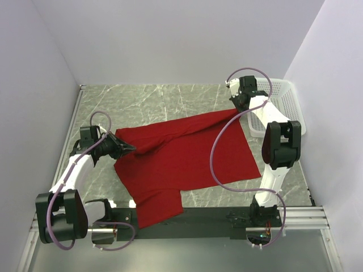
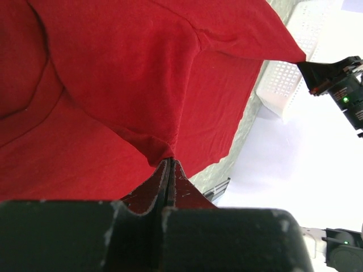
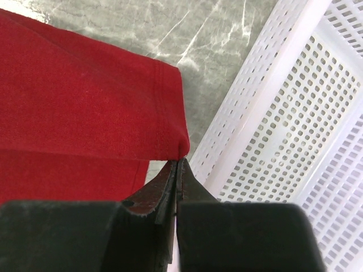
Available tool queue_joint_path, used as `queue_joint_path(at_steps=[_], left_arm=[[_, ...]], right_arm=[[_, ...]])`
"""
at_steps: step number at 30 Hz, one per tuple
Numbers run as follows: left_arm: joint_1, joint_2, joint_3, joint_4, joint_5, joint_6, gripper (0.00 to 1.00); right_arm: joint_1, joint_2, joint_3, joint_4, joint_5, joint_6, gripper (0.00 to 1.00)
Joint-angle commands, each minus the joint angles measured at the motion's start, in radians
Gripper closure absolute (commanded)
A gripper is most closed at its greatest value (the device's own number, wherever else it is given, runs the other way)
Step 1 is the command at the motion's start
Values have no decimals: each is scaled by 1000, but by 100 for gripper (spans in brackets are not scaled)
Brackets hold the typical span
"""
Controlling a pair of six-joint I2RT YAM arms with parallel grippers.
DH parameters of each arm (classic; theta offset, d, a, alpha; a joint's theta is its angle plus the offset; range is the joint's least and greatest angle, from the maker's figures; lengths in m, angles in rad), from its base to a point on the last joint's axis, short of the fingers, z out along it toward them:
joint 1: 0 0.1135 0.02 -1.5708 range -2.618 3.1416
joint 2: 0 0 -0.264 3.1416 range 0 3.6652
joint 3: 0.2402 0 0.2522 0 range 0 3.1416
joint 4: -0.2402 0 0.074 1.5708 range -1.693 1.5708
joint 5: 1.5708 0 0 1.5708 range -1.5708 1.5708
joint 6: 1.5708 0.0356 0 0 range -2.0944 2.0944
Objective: Fold and stack the t-shirts
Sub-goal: Fold the tshirt
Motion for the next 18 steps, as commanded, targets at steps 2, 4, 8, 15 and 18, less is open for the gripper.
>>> queue_joint_path(at_steps=[2, 4, 8, 15, 18], left_arm=[[-3, 19, 24, 13, -20, 44, 94], [-3, 19, 22, -4, -23, 60, 80], [-3, -16, 59, -26, -54, 76, 65], [3, -77, 145, -52, -134, 109, 62], [7, -88, 157, -50, -152, 122, 60]], right_arm=[[12, -27, 20, -3, 7, -7, 87], [15, -50, 0, -1, -7, -10, 68], [34, -115, -39, -1, -68, -19, 50], [57, -158, 18, -125, -341, -50, 48], [87, -123, 52, -304, -539, -171, 48]])
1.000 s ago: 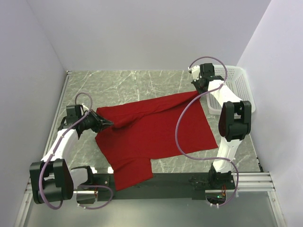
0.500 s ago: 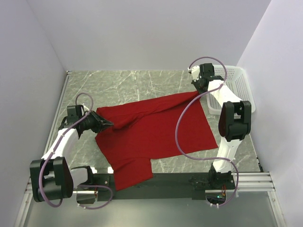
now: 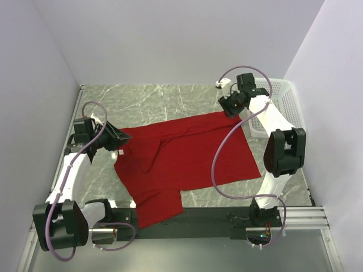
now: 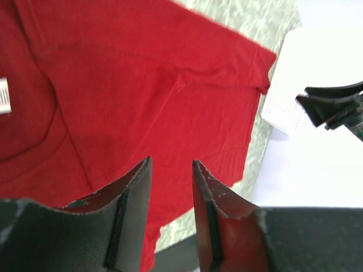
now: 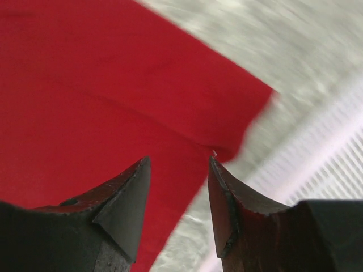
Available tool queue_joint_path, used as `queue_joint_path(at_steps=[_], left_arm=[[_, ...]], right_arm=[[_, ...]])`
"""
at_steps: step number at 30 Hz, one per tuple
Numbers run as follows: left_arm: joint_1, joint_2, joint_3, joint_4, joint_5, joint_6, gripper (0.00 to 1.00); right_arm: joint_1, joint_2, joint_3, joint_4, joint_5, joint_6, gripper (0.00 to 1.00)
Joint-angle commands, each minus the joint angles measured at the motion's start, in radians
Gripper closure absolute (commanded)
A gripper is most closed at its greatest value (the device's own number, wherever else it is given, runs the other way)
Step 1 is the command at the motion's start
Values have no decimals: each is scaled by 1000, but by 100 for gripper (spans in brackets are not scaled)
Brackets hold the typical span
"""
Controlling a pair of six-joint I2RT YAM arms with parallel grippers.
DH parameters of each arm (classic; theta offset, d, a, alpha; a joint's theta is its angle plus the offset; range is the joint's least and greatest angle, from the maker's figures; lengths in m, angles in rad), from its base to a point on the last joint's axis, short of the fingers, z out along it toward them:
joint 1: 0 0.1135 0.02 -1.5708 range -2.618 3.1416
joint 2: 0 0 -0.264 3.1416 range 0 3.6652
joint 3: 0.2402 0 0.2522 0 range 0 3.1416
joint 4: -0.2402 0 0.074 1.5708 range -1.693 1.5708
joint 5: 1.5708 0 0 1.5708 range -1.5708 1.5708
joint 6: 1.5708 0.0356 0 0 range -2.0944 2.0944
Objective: Fold and stack the t-shirts
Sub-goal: Fold the tshirt
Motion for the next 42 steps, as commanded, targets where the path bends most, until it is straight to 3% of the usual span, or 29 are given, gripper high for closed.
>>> queue_joint_path(at_steps=[1, 3, 7, 13, 16, 23, 27, 34, 42], left_arm=[[10, -34, 40, 10, -47, 46, 59], [19, -42, 26, 27, -54, 40, 56], [33, -58, -20, 73, -57, -3, 52], [37, -71, -97, 84, -38, -48, 47], [37, -71, -135, 80, -23, -57, 47], [22, -48, -212, 133, 9, -98, 52], [-32, 1, -187, 133, -18, -83, 57], [-248, 49, -85, 69, -184, -17, 55], [-432, 245, 61, 49, -386, 63, 53]], right_arm=[[49, -2, 49, -259, -377, -200, 48], [119, 3, 11, -324, -475, -297, 48], [280, -65, -113, -240, -532, -367, 47], [541, -21, -83, -45, -370, -160, 47], [601, 47, -28, 44, -267, 2, 48], [606, 217, 115, 104, -155, 337, 56], [607, 259, 152, 70, -221, 394, 59], [557, 308, 196, 50, -268, 486, 59], [414, 199, 117, 53, -342, 480, 59]])
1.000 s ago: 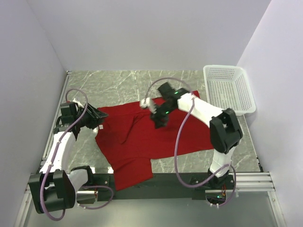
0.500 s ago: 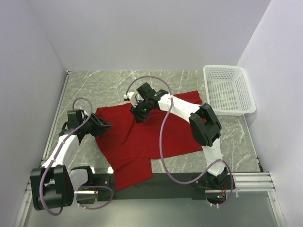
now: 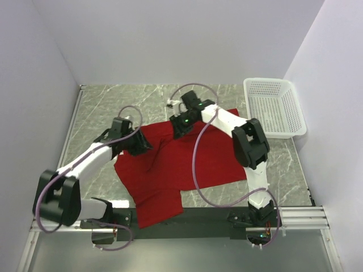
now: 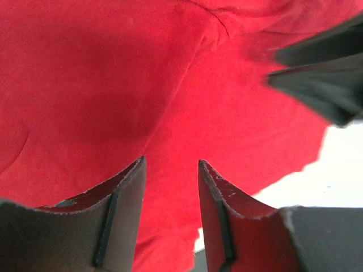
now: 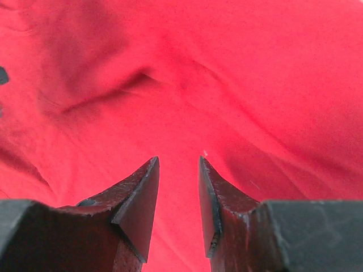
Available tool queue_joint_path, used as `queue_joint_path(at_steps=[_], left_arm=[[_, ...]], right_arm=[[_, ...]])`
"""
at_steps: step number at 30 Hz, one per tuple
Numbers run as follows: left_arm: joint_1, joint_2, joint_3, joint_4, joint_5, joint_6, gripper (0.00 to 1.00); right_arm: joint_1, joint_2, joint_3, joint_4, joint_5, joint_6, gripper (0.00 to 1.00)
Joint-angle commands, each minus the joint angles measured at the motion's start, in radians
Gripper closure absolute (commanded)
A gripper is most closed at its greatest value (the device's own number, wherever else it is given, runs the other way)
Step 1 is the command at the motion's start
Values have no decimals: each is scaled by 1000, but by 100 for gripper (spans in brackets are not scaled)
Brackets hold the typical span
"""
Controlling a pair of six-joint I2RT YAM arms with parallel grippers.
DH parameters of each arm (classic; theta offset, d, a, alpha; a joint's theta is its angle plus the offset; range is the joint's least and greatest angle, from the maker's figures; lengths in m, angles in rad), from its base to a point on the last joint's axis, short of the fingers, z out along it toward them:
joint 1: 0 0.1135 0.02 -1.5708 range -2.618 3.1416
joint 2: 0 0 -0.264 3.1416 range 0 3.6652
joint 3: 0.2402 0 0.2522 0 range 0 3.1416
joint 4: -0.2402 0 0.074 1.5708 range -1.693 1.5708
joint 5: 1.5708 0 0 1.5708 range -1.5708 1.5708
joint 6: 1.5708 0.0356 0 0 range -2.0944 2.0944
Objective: Fold and stack the t-shirts
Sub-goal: Fold the tshirt
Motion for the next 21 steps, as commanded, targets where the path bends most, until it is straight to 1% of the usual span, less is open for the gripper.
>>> queue_joint_path(at_steps=[1, 3, 5, 10, 21], left_arm=[[-86, 99, 108, -14, -140, 59, 53], [-119, 173, 151, -48, -182, 75, 53], [-164, 214, 210, -79, -268, 85, 53], [-205, 299, 277, -142, -362, 105, 53], [-230, 409, 316, -177, -367, 134, 55]], right_arm=[[-73, -124, -29, 4, -52, 8, 59], [-96, -148, -66, 8, -68, 9, 59], [-120, -178, -99, 21, -72, 10, 59], [-139, -217, -150, 41, -77, 14, 59], [-142, -211, -150, 41, -85, 26, 59]])
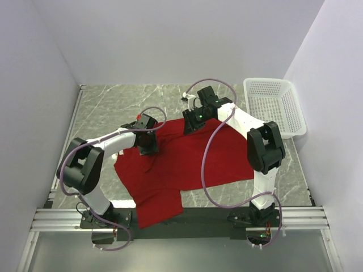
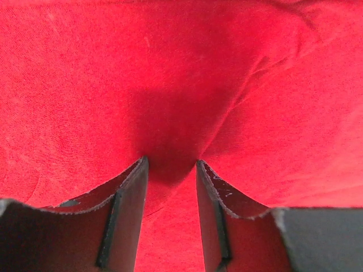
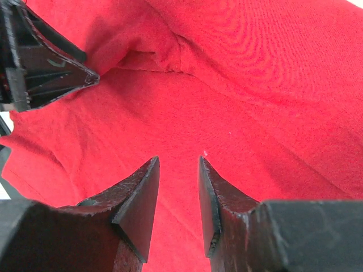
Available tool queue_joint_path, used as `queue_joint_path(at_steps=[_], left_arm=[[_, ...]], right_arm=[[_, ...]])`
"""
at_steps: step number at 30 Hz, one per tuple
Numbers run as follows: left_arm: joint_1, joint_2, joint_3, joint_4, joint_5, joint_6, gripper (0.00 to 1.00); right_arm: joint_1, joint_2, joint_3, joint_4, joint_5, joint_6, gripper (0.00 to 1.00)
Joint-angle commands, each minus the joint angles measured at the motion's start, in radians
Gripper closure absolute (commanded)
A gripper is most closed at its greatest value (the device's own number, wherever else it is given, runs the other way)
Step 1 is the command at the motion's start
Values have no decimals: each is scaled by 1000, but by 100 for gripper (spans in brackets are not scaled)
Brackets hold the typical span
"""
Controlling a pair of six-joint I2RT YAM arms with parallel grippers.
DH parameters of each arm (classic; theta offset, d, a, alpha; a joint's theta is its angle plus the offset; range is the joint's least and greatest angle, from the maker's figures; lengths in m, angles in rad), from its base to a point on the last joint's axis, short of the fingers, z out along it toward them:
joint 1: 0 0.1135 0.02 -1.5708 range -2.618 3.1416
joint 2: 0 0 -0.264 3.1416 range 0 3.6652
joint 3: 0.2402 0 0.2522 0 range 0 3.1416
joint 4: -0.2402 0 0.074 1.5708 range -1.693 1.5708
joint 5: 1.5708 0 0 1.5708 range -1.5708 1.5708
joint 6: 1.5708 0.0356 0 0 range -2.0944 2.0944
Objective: Fold and stack the t-shirts
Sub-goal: Fold the tshirt
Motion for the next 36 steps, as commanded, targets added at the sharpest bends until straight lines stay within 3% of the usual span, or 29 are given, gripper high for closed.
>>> queue_joint_path(at_steps=[1, 7, 11, 14, 18, 27, 36], left_arm=[[-9, 24, 45, -23, -28, 30, 56], [-24, 55, 94, -57, -84, 49, 64], [-26, 55, 126, -83, -107, 62, 90], [-26, 38, 149, -100, -117, 76, 99], [-4, 35, 170, -115, -122, 100, 99], [163, 39, 230, -135, -39, 189, 99], [283, 117, 321, -137, 54, 234, 74]], right_arm=[[2, -35, 2, 23, -16, 11, 59], [3, -35, -7, 26, -15, 13, 60], [2, -35, -5, 23, -16, 13, 60], [2, -39, -7, 23, -15, 10, 60], [6, -32, -4, 19, -16, 2, 60], [55, 0, 34, -4, -10, -15, 61], [147, 112, 175, -61, -15, -29, 61]])
